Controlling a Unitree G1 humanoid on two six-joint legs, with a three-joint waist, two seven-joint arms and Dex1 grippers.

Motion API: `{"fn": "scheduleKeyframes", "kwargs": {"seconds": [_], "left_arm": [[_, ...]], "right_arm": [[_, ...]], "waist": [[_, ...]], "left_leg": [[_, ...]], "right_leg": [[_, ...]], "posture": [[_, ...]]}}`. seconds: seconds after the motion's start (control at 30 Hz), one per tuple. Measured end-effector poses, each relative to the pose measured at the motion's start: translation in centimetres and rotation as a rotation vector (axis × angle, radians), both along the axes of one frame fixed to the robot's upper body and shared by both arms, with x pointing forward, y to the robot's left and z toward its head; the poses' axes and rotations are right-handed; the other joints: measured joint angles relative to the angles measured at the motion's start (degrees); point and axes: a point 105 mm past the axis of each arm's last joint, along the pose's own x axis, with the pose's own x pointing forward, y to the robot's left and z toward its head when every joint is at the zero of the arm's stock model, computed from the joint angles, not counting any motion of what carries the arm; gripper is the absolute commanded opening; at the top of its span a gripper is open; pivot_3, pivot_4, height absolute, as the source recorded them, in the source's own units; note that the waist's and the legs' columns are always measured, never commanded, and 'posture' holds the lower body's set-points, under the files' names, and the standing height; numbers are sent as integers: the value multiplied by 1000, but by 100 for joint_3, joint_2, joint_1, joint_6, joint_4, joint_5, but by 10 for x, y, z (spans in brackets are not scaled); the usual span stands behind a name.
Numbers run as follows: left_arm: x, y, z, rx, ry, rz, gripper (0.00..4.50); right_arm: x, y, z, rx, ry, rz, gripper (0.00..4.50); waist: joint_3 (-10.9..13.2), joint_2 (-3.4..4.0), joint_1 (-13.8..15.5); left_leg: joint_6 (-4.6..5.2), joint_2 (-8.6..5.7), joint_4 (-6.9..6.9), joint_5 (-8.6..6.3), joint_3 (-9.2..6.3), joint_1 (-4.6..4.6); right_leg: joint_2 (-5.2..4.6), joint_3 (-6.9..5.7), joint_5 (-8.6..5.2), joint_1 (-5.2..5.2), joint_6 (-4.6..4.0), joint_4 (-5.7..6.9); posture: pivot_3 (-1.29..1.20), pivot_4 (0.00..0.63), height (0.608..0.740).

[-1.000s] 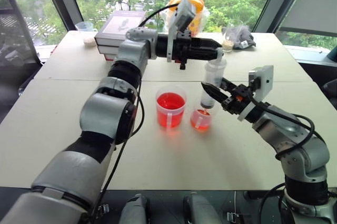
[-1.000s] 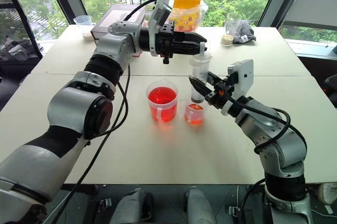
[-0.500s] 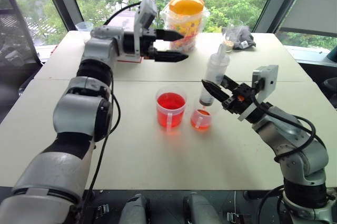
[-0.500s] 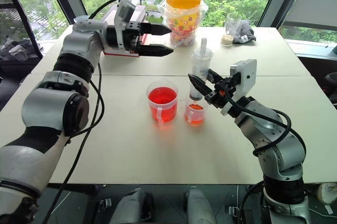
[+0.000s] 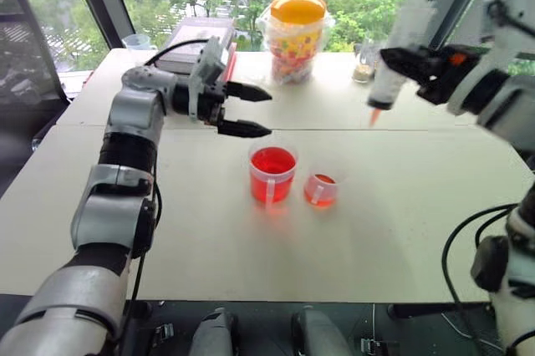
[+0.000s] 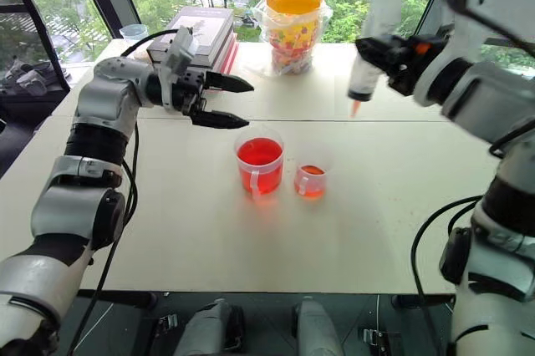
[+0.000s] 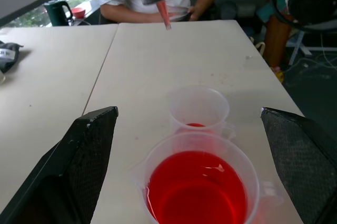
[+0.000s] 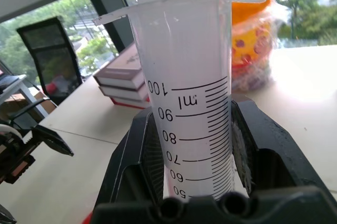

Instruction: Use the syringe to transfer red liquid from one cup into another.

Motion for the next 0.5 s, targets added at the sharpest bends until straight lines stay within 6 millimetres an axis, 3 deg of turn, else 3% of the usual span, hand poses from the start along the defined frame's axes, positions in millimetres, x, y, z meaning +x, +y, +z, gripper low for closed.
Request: {"fn": "scheduleKeyframes", "kwargs": {"seconds": [0.2,0.5], "left_arm": [[-8,-5,0,-13,-13,-14,4450],[-19,-11,5,-62,2,-17,4450]], "right_arm": [[11,-21,-48,-78,389,-51,1392],[12,-42,-125,-126,685,-124,1392]], "waist": [[0,0,-4],[0,0,-8]], "left_leg": [[4,-2,-1,-3,0,-8],[5,-3,2,-3,-1,-10]], "right_leg": [[0,1,0,-1,1,-9],[1,0,2,-2,5,-9]], "posture": [[0,150,740],[0,150,740]]}}
